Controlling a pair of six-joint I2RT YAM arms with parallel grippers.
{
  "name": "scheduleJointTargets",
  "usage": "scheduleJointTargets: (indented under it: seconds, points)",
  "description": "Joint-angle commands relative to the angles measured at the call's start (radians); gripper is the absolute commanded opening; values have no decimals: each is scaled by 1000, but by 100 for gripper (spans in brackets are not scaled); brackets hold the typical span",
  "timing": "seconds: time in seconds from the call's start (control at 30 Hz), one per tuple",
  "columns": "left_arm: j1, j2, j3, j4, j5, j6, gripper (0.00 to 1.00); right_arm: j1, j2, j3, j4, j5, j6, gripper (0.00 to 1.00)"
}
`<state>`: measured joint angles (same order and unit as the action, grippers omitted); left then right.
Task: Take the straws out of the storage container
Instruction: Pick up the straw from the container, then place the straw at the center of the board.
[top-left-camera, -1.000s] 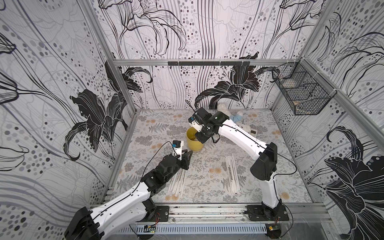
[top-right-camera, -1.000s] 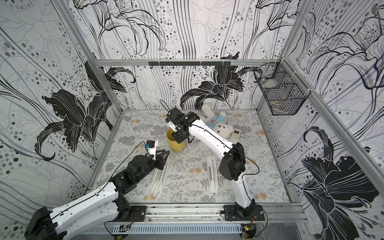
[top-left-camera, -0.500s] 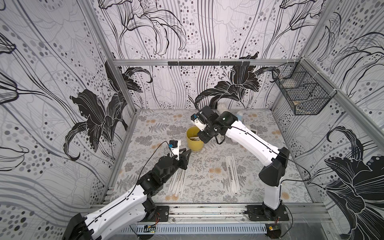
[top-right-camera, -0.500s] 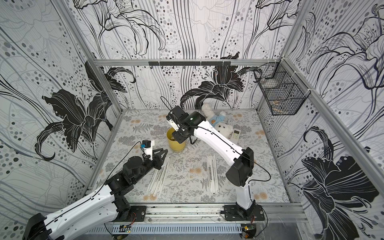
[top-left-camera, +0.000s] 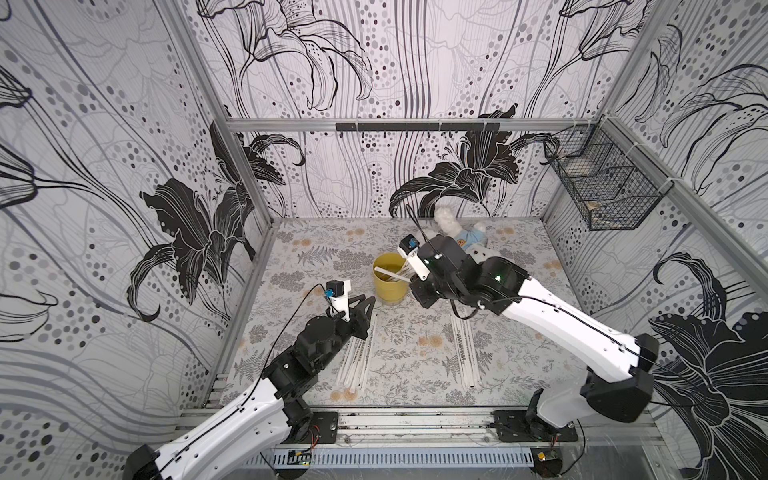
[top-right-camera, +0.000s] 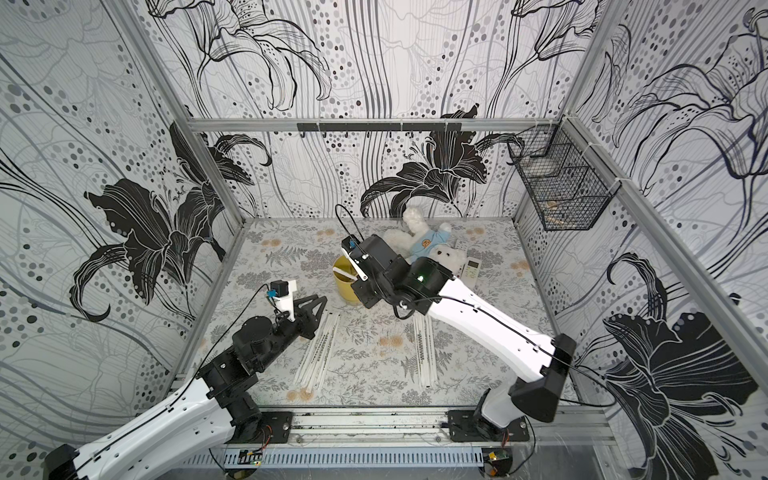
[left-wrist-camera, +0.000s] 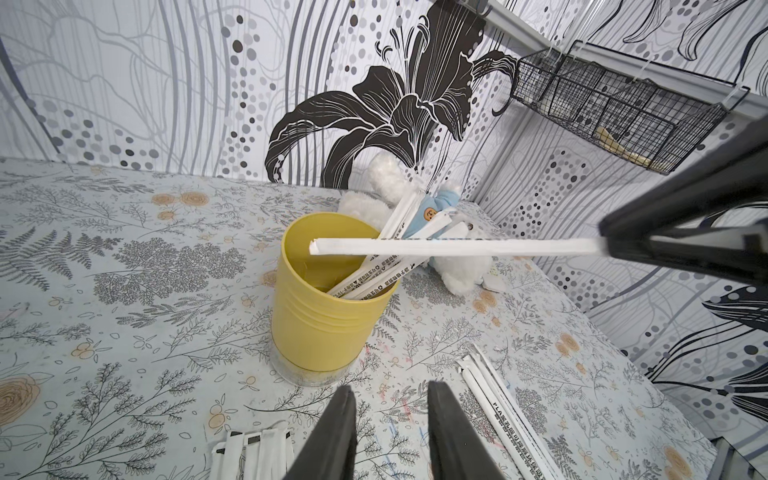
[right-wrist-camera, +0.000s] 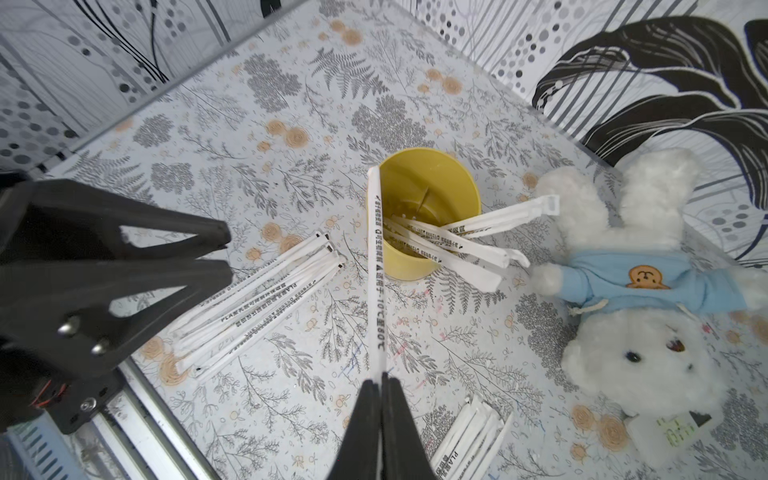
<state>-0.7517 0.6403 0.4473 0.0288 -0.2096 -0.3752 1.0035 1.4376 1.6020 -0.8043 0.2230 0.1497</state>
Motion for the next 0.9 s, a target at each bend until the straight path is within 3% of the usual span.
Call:
scheduleJointTargets:
  seconds: [0.0,0.33,0.43,0.57,0.7,0.87]
  points:
    - [3,-41,33,-19,-35,-20,34,47,-90,-128,178,54,108,7]
    - [4,-145,0,-42,-72,-54,34,206,-249,-601,608,87,508,8]
    - [3,-169,-14,-39,-67,-59,33,250,-267,-722,712,148,653,8]
    - [3,-216,-43,-24,-65,-67,33,326,-280,-851,844,321,841,6]
    - [3,-263,-68,-5,-56,-71,33,381,-210,-869,910,429,976,7]
    - [3,-259,-80,14,-27,-70,33,432,-61,-762,826,524,1121,7]
